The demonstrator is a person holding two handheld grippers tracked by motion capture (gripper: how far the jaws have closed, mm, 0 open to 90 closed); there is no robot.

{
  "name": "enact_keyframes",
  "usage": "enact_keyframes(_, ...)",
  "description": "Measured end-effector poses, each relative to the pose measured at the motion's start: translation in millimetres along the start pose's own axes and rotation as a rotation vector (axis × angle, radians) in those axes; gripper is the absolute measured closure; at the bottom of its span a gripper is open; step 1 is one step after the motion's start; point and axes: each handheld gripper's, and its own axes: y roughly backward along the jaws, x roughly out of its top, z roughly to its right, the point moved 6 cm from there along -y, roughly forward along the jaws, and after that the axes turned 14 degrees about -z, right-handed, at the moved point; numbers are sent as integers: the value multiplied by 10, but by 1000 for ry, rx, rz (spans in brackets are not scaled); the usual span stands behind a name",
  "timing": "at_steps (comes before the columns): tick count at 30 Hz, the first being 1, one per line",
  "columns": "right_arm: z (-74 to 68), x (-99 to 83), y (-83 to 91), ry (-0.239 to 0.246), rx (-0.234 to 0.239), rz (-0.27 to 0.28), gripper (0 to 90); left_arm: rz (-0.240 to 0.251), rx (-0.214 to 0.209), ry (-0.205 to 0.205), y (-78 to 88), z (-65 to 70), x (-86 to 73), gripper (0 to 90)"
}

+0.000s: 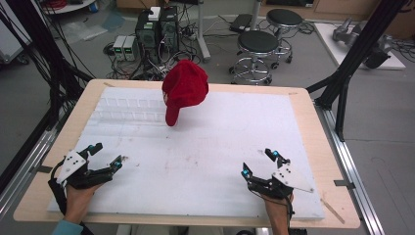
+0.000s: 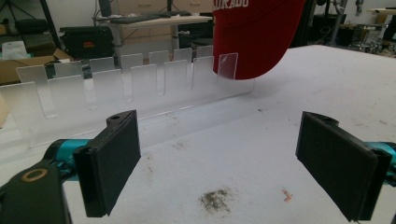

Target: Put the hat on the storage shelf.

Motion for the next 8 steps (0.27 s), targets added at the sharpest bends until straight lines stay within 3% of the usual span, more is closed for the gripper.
enact_keyframes(3, 88, -114, 4, -52, -18, 0, 118, 7, 3, 2, 8, -2, -1, 141)
enact_keyframes(8, 145, -183, 24, -83, -43, 29, 118, 42, 22, -16, 42, 19, -1, 141)
